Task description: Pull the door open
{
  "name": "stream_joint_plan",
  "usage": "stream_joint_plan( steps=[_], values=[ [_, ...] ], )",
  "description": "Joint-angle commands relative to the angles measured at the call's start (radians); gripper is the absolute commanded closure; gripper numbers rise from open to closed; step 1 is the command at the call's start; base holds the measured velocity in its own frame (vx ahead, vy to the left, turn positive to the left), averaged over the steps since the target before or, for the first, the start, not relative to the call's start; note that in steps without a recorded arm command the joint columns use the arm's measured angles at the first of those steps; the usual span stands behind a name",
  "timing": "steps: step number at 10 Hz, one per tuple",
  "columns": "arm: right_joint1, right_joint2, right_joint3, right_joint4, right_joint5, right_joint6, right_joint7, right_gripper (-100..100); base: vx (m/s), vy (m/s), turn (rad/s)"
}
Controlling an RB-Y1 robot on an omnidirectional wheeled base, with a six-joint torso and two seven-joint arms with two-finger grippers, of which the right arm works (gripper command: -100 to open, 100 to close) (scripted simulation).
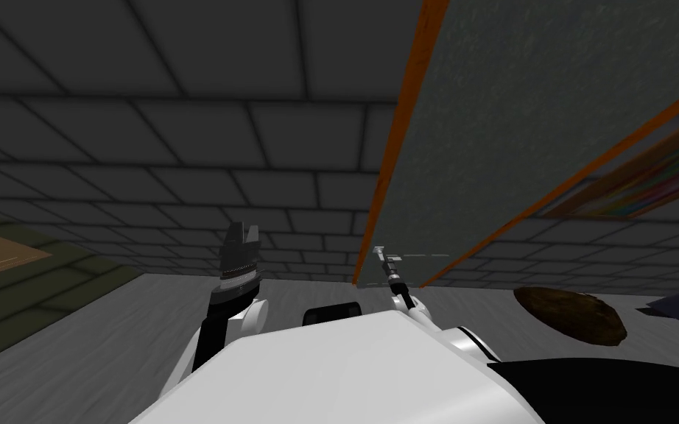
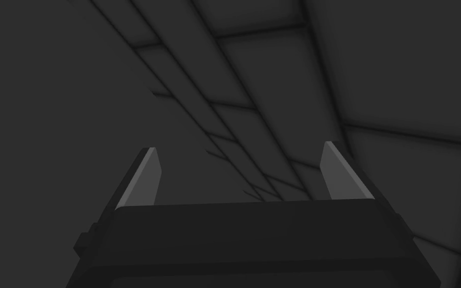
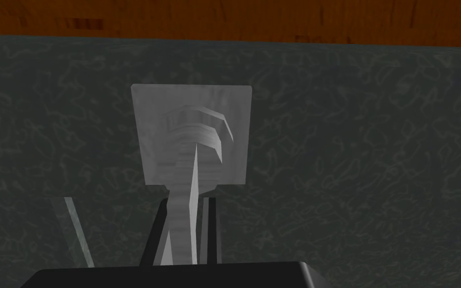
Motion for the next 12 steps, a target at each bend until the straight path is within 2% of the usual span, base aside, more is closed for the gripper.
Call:
stream_joint_plan(
  steps=[1, 3, 4, 5, 12],
  values=[
    [0.002, 0.001, 0.001, 0.000, 0.000, 0.000, 0.000, 100, -0.020, 0.001, -0.002],
    [0.002, 0.001, 0.001, 0.000, 0.000, 0.000, 0.000, 100, -0.005, 0.000, -0.001],
    [0.016, -0.014, 0.018, 0.000, 0.009, -0.018, -0.022, 100, -0.132, -0.036, 0.164],
    [0.020, -0.018, 0.022, 0.000, 0.012, -0.024, -0.028, 100, -0.192, -0.068, 0.144],
    [0.082, -0.089, 0.098, -0.005, 0.051, -0.114, -0.126, 100, -0.205, -0.076, 0.136]
  ],
)
